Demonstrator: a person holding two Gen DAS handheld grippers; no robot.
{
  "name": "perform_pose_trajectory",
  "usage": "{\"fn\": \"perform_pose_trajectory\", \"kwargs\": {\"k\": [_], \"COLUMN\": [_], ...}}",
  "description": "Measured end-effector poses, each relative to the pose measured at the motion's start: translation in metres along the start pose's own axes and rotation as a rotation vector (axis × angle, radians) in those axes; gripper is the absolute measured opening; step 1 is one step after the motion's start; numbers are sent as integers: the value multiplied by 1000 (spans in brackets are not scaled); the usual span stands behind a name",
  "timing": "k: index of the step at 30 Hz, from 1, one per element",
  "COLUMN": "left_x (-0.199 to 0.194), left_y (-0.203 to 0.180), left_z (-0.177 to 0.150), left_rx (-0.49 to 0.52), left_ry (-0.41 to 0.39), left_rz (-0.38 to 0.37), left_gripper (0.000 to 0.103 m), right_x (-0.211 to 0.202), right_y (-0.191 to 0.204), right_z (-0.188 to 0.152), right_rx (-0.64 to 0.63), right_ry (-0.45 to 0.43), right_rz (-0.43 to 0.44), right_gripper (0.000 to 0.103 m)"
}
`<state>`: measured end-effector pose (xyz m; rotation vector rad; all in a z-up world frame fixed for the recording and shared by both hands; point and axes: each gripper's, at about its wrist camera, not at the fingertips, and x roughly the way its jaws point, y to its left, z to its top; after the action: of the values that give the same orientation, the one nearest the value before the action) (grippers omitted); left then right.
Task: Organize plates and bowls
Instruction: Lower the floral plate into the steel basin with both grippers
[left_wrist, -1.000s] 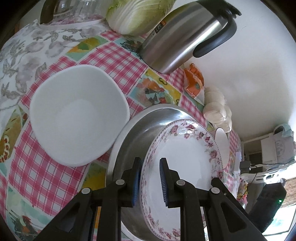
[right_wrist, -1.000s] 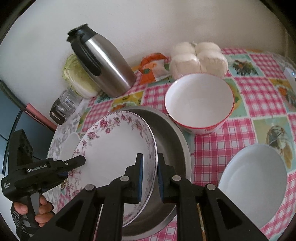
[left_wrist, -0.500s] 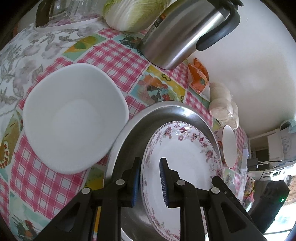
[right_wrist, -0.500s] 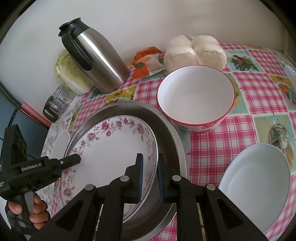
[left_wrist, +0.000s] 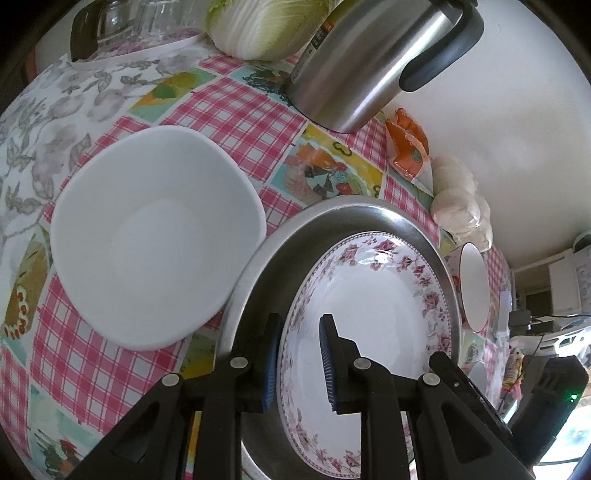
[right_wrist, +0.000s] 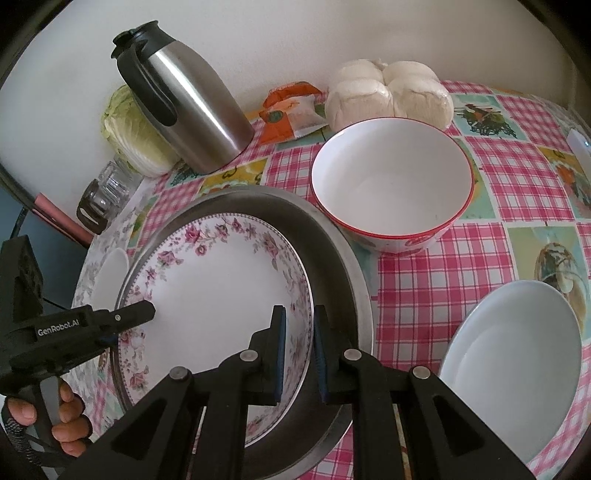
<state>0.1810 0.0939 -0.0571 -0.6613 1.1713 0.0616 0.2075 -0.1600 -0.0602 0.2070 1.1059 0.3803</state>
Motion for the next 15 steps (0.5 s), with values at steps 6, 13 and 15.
{"fn": "perform_pose_trajectory", "kwargs": {"k": [6,13,15], "left_x": [0,0,1], "left_y": [0,-2,-3], "left_z": [1,0,1], "left_rx": [3,17,22], "left_ry": [1,18,19], "left_rz": [5,31,37], "left_gripper": [23,26,26], "right_x": [0,1,1], "right_y": [2,9,8], "right_z": [0,0,0], "right_rx": [-11,-42,-24], "right_ry": [2,6,11], "right_rz": [-15,-68,-65], "right_gripper": [16,16,16]}}
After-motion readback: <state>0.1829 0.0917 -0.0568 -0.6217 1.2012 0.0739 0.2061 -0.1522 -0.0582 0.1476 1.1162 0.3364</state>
